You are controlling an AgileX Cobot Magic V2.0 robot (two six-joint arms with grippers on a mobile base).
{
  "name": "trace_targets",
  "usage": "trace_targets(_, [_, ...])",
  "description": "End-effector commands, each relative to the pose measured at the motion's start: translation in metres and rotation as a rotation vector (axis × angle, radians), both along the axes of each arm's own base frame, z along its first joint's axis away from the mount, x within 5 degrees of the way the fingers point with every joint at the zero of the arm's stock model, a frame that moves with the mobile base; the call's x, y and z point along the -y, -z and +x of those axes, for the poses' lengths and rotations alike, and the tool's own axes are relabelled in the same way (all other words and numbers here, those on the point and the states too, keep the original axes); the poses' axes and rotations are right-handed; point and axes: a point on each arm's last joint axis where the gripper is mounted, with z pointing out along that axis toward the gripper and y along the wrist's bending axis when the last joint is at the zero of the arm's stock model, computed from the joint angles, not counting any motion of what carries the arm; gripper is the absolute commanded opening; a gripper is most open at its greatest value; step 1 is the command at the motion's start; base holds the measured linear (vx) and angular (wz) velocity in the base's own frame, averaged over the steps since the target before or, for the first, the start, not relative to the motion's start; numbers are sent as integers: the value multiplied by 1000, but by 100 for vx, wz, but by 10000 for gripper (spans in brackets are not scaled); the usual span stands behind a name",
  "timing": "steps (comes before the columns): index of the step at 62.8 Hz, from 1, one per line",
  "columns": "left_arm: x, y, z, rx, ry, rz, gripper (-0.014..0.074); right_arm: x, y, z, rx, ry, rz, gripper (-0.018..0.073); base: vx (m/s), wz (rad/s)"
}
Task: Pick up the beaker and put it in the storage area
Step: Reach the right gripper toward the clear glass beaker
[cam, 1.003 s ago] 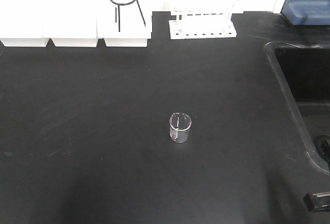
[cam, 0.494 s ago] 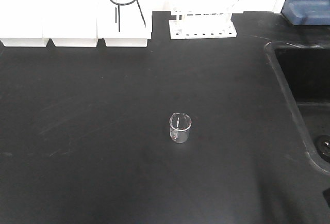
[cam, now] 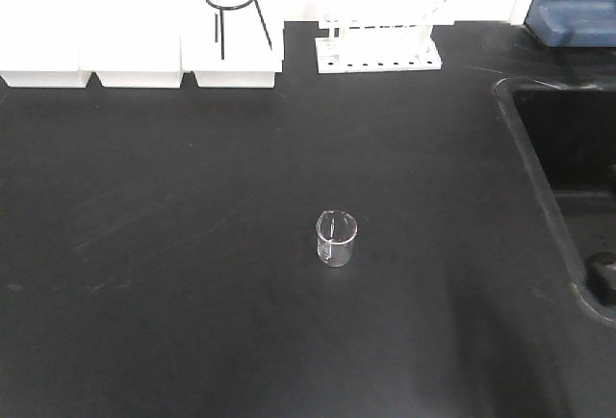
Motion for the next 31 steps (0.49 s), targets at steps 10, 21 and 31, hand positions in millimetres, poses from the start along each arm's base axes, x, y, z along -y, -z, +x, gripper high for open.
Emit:
trace_targets(10, [2,-6,26,-53,16,3,-6,-7,9,39,-81,-102,-97,52,0,0])
trace_targets(21, [3,-9,36,-17,32,3,-6,-13,27,64,-155,-163,-51,187,0,0])
trace_targets(31, [3,-5,41,-59,30,2,-6,-18,50,86,-231,-226,-27,396,0,0])
